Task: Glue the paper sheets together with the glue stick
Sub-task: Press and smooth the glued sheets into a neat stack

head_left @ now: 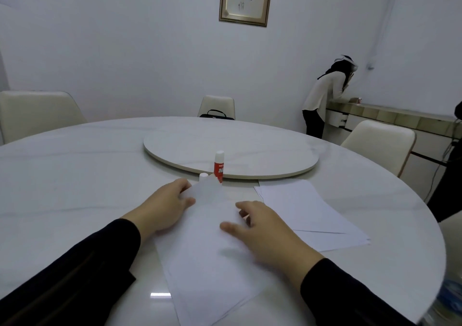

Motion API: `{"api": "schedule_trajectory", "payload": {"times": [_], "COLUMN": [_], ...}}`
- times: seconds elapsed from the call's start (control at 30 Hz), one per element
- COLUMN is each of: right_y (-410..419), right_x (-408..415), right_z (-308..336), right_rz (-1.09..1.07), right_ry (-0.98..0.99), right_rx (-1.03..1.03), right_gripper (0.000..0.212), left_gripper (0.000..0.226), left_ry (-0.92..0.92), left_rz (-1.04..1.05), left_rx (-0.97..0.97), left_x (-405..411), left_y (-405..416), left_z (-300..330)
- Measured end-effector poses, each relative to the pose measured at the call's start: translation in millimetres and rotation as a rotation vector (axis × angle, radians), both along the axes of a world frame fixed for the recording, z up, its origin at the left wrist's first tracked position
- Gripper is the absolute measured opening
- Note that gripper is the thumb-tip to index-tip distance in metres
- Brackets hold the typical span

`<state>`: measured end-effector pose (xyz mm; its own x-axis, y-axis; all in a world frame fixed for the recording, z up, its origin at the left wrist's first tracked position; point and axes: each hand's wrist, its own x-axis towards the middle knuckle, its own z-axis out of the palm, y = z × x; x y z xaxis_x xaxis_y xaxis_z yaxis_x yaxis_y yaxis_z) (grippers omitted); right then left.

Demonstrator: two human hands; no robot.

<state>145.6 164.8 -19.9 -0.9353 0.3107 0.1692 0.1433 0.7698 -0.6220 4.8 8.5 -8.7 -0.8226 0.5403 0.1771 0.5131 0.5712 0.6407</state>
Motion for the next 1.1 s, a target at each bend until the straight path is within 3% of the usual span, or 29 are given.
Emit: {"api": "schedule_trajectory", "payload": {"times": [0.07,0.2,0.3,0.37,0.47,0.6,0.73,0.9,1.1], "right_y": [4.4,31.1,74.8,107.6,136.9,136.4,105.6,68.1,48.7], "right_x": [-4.4,-0.8,11.0,15.9,16.6,17.2,19.7,16.3,-13.8], "right_z": [4.6,14.4,30.0,35.0,24.8,2.7,-2.4,-6.7,2.5], "right_rz": [-0.042,-0.168,-0.342,-0.449,-0.498,-0.467,-0.347,-0.080,0.055], "right_ry": [0.032,0.015,0.025,0.002,-0.096,-0.143,-0.047,0.045,0.053], "right_rx": [-0.111,-0.206,-0.202,-0.093,0.033,0.188,0.213,0.124,0.053], "right_gripper": [0.021,0.023,0.019,0.019,0.017,0.016,0.025,0.014,0.025], "left_gripper": [0.016,0.010,0.033,0.034,0.035,0.036,0.034,0.040,0.049], "left_ry": [-0.040,0.042,0.278,0.285,0.239,0.295,0.251,0.240,0.103], "left_rz": [-0.074,-0.076,-0.003,-0.007,-0.087,-0.278,-0.230,-0.122,-0.124], "left_rx": [0.112,0.264,0.333,0.282,-0.009,-0.282,-0.214,-0.135,-0.199], "left_x": [5.3,16.5,22.7,28.3,36.9,41.5,29.6,11.6,2.2], "left_y": [6.8,21.9,31.0,39.7,59.0,67.8,53.6,33.6,14.8], "left_z": [2.9,12.4,14.5,11.5,-3.3,-18.8,-14.4,-10.6,-12.6]}}
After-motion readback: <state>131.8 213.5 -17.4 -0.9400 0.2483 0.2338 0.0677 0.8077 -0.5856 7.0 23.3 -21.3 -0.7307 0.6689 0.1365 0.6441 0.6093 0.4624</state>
